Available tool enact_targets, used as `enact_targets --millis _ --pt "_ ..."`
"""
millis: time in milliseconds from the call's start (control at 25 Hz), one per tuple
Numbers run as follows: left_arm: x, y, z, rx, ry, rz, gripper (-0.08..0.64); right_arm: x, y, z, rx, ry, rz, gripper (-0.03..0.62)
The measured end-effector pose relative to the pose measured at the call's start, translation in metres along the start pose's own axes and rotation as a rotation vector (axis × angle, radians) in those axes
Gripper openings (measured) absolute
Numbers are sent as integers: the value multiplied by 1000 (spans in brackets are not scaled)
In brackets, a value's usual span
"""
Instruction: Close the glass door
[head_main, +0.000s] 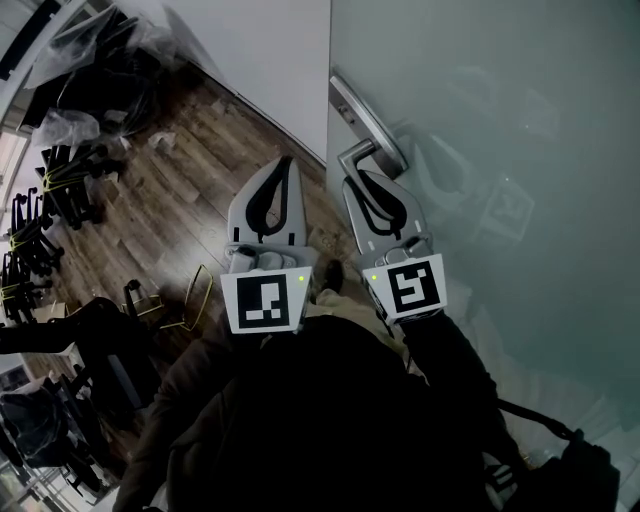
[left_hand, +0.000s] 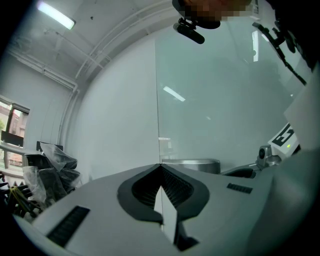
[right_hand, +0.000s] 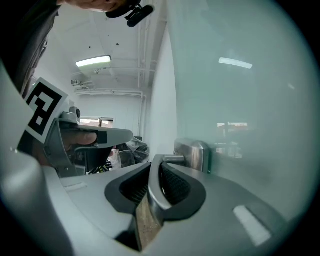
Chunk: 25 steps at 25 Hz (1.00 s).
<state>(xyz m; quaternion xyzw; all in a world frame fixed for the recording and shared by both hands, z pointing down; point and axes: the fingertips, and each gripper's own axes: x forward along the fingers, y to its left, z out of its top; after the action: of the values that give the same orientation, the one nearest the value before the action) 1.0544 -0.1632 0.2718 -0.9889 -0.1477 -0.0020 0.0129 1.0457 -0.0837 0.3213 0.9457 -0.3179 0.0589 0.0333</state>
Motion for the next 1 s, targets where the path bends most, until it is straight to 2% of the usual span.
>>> enact_targets --millis 520,720,1000 --pt "-95 40 4 1 -20 89 -3 -14 86 1 -19 4 103 61" --pt "-161 62 17 -3 -22 141 -3 -25 136 15 -45 10 154 61" --pt "-253 71 6 -12 -4 231 -3 -49 200 4 -42 11 235 61"
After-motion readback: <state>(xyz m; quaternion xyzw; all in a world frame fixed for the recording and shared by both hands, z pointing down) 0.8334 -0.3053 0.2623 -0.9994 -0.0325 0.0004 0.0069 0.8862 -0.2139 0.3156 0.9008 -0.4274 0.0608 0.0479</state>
